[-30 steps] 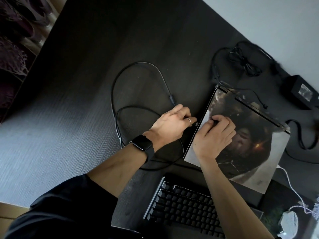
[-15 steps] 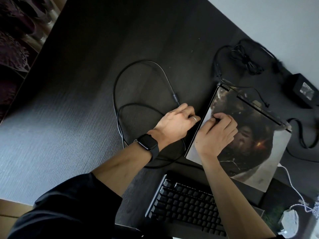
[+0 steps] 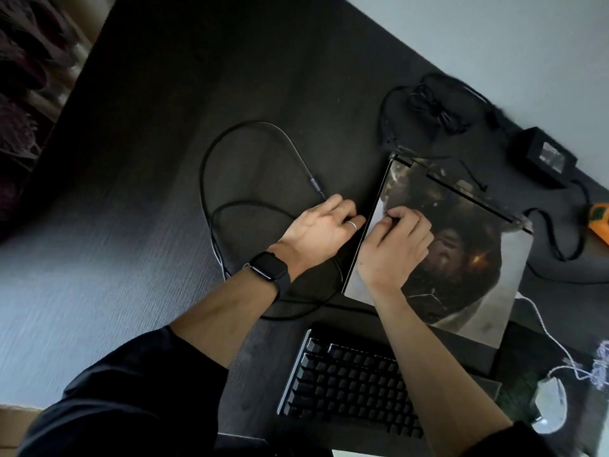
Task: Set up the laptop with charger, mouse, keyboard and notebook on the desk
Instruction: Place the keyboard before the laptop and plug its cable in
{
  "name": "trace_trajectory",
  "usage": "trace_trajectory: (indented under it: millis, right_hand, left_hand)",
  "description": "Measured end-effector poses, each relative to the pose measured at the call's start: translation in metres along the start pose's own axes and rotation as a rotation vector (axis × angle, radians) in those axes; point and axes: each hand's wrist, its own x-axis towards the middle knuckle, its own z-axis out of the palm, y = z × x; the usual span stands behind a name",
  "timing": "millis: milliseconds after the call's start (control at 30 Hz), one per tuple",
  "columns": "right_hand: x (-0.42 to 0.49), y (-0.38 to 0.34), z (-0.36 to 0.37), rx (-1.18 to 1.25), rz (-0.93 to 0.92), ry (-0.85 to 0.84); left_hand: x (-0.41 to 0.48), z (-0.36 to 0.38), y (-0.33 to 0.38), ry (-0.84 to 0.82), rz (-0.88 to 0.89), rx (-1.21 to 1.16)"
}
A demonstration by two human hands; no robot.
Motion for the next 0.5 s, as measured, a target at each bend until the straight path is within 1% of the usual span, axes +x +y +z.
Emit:
trace_trajectory:
  millis: [100,200,267,367,433,500]
  right_hand:
    - [-0.001,0.000,0.000,-0.011,0.006,-0.029]
    - [0.001,0.000,-0.008,0.004,0.012,-0.091]
    - [0.003,0.006,-0.022,0.027,-0.038,-0.200]
    - [-0.010,0.028,-0.052,0.031,-0.120,-0.426]
    - [-0.032,0.051,-0.074,0.044,-0.105,-0.519]
    - [-0.058,0.082,-0.101,0.094,-0.038,-0.562]
  left_hand:
    - [0.000,-0.003,0.006,-0.042,-0.059,-0.010]
    - [0.003,-0.016,0.026,-0.207,-0.190,0.014]
    - [-0.003,-0.022,0.041,-0.272,-0.292,0.005]
    - [-0.029,-0.025,0.061,-0.288,-0.360,0.001]
    - [-0.050,-0.022,0.076,-0.273,-0.407,0.017]
    - [-0.069,-0.022,0.100,-0.269,-0.427,0.039]
